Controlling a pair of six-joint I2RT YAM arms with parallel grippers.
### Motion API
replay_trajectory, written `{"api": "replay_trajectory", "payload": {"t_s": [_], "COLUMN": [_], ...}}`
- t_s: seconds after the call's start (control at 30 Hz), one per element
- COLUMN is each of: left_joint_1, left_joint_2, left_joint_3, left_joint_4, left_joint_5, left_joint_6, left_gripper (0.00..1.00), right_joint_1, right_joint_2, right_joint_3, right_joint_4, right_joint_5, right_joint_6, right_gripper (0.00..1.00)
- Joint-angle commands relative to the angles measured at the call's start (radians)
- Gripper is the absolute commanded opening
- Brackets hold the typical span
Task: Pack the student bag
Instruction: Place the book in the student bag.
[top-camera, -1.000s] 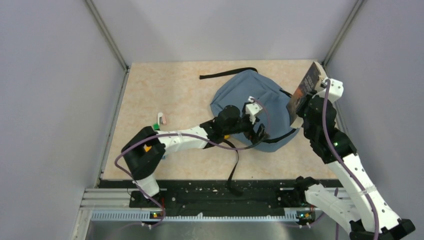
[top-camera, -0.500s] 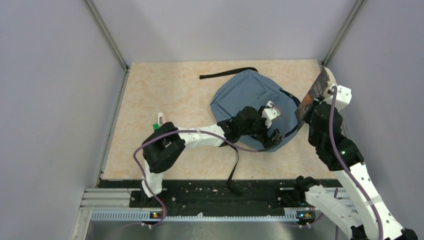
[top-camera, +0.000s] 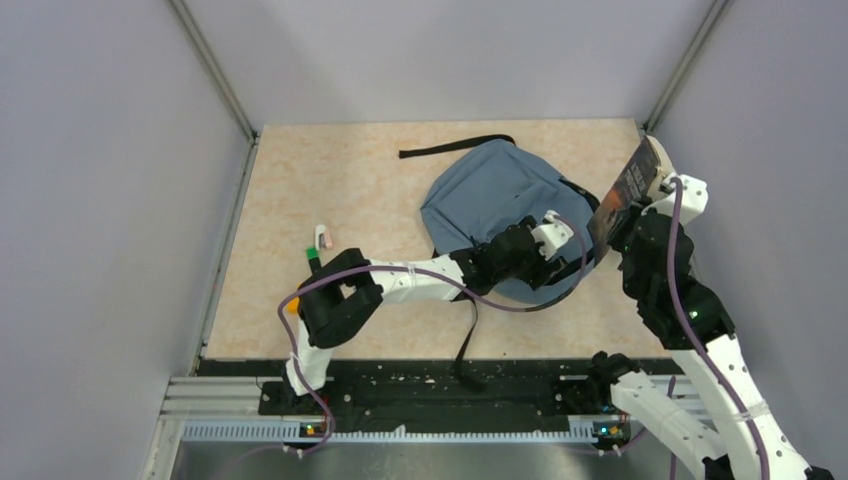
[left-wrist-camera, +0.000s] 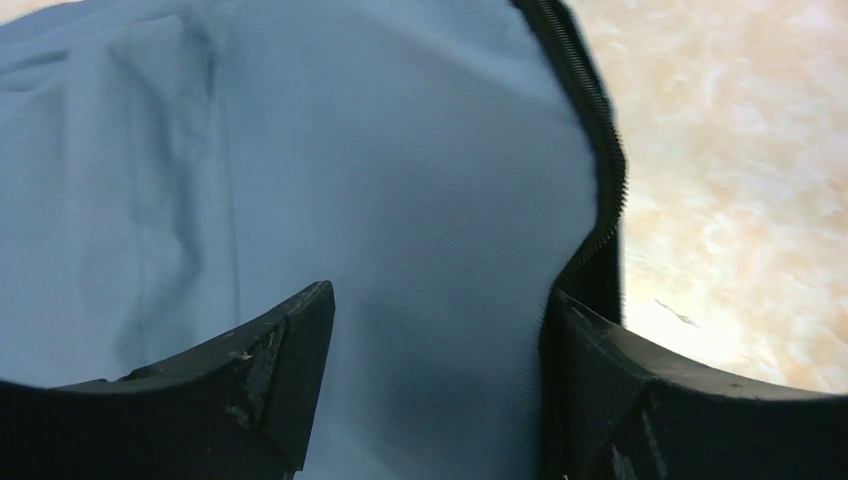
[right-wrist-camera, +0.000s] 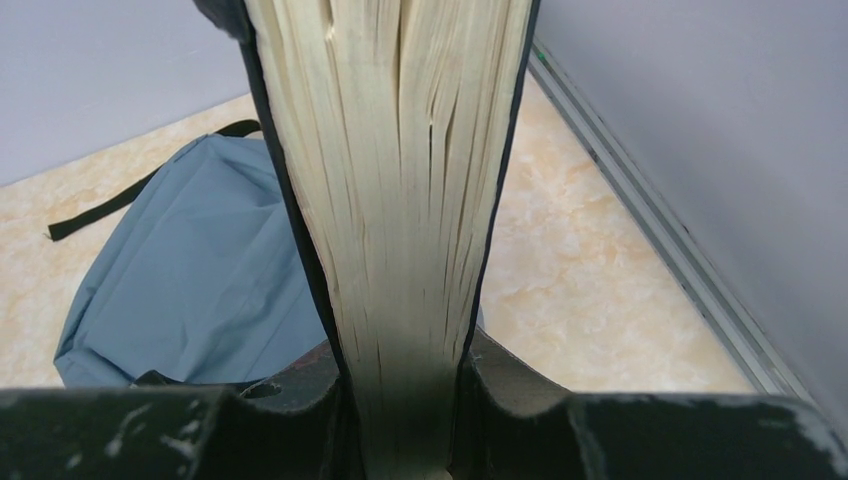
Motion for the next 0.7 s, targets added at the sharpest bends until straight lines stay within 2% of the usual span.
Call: {"api": "replay_trajectory", "payload": {"t_s": [0.0,0.1,0.17,0.2,0.43,0.67], "left_joint_1": [-0.001,0.000,0.002,0.003,0.055,0.116], "left_joint_2": [0.013,0.014,0.005,-0.004,-0.067,-0.128], "left_joint_3": [0.052,0.057,0.072,0.081,0.176,0.180], "left_joint_4": [0.051,0.073,0.077,0.081,0.002,-0.011], "left_joint_5": [-0.176,-0.230,-0.315,-0.356,-0.374,-0.324], "left_joint_6": [0.019,0.015,-0.007,-0.013,-0.109,-0.244], "left_gripper": [0.70,0.35,0.10,0.01,0.00,0.00], "right_joint_1": [0.001,0.000,0.000,0.000,0.000,0.001], "right_joint_2": [-0.038,-0.064,-0.085,-0.096,-0.191,-0.265], "right_joint_3": [0.046,0.033,0.012,0.002,-0.123,-0.289], "right_joint_4": [0.093,0.088,0.081,0.075,0.089,0.152], "right_joint_5": [-0.025,-0.091,-0.122,-0.128,-0.228,-0.384], "right_joint_6": [0.016,0.037,0.055,0.065,0.165,0.329], "right_gripper": [0.00,0.00,0.00,0.00,0.00,0.00]}}
